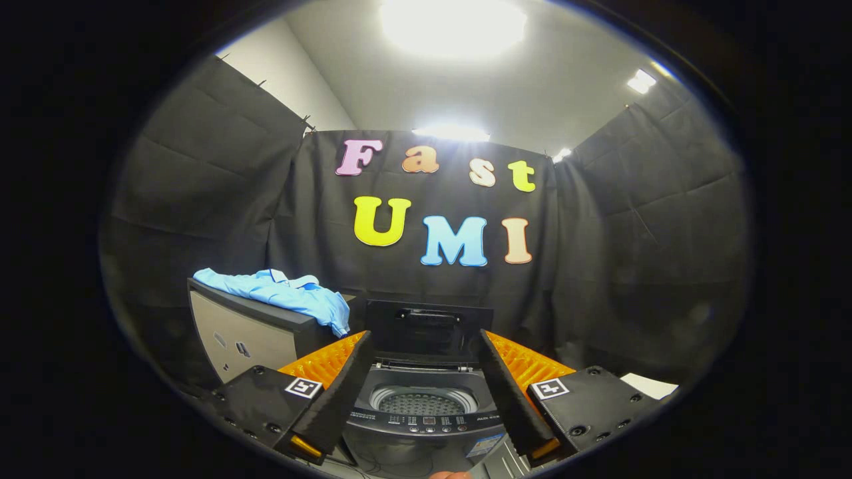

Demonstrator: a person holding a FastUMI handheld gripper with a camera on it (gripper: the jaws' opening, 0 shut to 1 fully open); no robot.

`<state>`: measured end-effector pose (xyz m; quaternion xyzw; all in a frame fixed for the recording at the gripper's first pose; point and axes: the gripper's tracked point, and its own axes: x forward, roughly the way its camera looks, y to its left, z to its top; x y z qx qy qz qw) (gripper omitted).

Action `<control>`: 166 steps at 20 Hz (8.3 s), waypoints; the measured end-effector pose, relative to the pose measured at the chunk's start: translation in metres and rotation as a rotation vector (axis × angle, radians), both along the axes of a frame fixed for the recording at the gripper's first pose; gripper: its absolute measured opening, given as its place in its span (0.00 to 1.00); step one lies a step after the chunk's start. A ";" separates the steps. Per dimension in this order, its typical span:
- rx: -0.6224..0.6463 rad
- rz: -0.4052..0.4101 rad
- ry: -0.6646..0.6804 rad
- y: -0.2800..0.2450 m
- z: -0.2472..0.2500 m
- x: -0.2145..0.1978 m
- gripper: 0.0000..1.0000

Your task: Put the clothes into the washing machine and then close the washing machine lid.

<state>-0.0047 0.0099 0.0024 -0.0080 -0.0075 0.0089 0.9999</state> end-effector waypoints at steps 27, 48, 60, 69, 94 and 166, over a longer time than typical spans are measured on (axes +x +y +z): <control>-0.002 0.464 0.148 0.206 0.115 0.091 0.98; -0.063 0.552 0.504 0.329 0.068 0.214 0.98; -0.039 0.508 0.761 0.373 0.008 0.253 0.98; -0.182 0.478 0.831 0.385 -0.038 0.256 0.99; -0.026 0.755 0.645 0.370 0.056 0.246 0.01; 0.188 0.235 0.877 0.011 -0.192 0.289 0.01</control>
